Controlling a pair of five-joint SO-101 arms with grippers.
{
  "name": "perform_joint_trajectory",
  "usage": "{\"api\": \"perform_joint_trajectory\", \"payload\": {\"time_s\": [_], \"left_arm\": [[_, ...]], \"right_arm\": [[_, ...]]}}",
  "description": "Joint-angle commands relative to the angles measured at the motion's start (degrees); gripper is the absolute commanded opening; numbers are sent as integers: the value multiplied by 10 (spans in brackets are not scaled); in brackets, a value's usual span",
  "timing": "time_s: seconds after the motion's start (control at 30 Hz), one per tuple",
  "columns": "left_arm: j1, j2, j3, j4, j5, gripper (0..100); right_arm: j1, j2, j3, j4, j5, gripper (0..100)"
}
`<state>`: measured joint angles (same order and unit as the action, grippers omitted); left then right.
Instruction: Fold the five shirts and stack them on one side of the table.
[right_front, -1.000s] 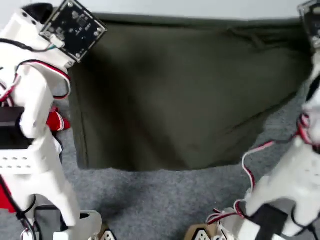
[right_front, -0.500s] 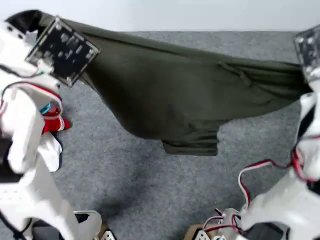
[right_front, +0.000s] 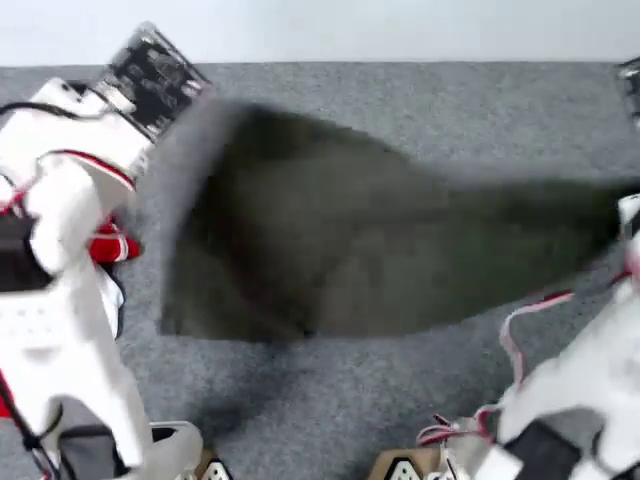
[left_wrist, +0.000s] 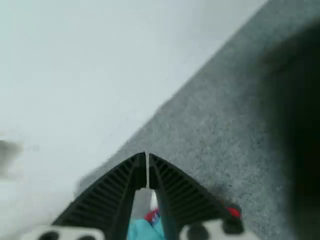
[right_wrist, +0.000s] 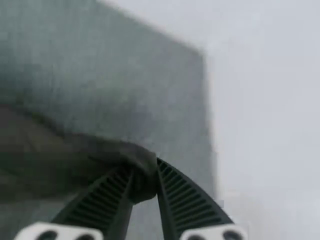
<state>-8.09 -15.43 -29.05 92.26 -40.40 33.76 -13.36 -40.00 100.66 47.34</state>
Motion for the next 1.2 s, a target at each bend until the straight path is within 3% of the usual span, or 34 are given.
{"api": "perform_joint_trajectory", "payload": {"time_s": [0.0,0.43,0.6,0.8,0.97,1.17], "left_arm": [[-4,37,3,-4,-5,6],[21,83,7,8,-2,6],[107,84,74,21,56,8],[219,152,197,-26,121,21],[305,259,201,-52,191,106],[390,374,132,-79,206,134]], "right_arm": [[11,34,0,19,-11,10],[-37,69,15,20,-18,10],[-15,69,95,20,-18,10],[37,69,235,17,10,10],[85,69,322,-18,10,10],[126,69,415,-54,10,10]]}}
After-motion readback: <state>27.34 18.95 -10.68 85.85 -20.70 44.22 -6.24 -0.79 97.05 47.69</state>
